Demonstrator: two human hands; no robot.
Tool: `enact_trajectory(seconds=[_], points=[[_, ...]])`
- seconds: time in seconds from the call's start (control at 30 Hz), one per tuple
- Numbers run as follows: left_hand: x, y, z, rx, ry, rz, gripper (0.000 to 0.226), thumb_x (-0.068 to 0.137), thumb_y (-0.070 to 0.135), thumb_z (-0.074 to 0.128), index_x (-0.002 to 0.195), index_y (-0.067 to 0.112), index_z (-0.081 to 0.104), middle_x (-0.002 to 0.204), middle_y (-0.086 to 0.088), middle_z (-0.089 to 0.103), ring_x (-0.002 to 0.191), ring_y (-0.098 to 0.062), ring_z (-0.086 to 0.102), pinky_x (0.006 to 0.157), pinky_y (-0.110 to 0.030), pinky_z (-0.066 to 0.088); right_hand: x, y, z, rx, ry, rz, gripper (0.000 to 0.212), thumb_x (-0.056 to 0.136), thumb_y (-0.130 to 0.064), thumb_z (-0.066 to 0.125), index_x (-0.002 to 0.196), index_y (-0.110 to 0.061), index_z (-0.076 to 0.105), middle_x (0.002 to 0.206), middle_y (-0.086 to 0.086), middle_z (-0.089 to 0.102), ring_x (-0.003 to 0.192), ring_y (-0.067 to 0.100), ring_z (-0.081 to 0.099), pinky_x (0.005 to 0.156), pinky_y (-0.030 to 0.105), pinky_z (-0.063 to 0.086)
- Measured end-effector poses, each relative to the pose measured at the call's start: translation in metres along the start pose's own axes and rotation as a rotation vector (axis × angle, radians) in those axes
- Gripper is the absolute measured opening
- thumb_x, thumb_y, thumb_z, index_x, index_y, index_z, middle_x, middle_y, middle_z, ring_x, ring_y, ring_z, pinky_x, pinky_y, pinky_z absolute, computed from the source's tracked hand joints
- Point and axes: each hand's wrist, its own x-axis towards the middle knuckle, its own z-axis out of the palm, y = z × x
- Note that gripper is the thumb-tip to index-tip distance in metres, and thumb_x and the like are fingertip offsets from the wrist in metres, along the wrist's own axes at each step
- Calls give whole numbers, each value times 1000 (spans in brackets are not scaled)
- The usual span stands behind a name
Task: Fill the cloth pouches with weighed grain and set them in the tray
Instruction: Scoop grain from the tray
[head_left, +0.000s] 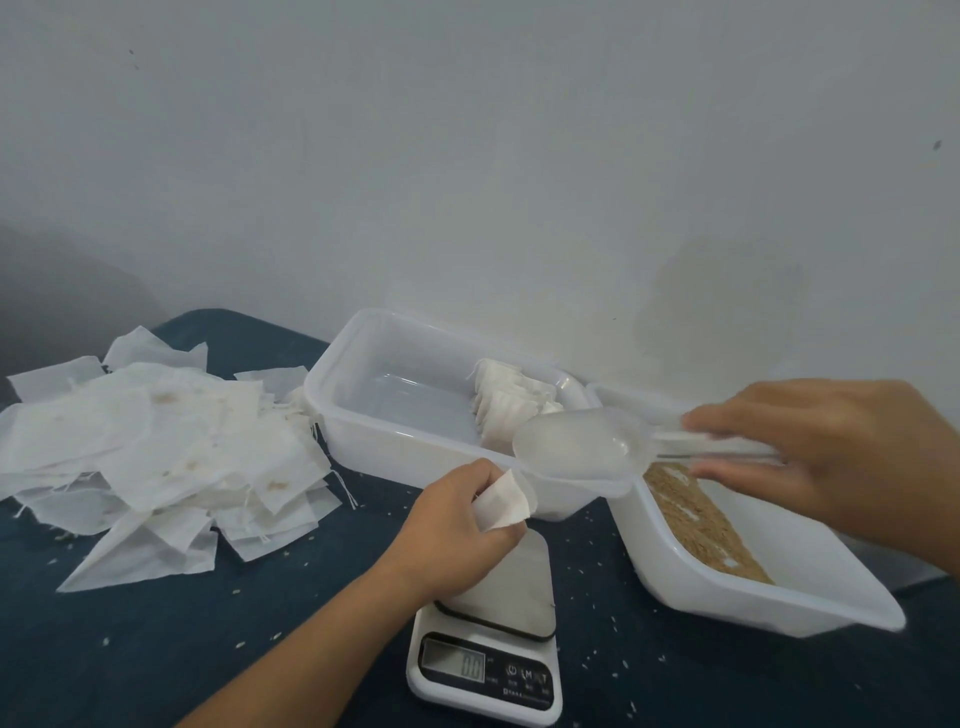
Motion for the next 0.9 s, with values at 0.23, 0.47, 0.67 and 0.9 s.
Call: enact_trajectory(seconds=[0.23,0.47,0.67,0.9], points=[[1,-1,-1,-41,25,-28,21,84,38,77,89,40,56,88,24,63,76,5,60,58,-8,43,-46,96,50,157,-249,662,20,76,-67,74,90,-54,69,87,-27,71,80,-1,63,72,31,53],[-1,0,1,-13,36,-38,20,86,34,78,86,33,58,81,20,63,69,2,59,57,-13,41,-81,163,153,-143,-733,937,28,91,-42,66,115,-26,66,96,-7,61,85,13,60,69,27,49],[0,1,1,-21,26,-2,21,87,28,77,85,39,59,74,16,62,63,0,55,57,-10,43,-57,176,217,-104,-672,993,37,100,-42,62,127,-18,65,124,4,66,111,23,65,92,32,53],[1,-1,3,-44,18,-14,27,70,53,65,92,38,59,79,16,63,67,2,56,60,-10,44,-6,179,271,-20,-602,965,33,103,-19,56,136,-16,61,134,6,65,119,25,63,96,30,51]])
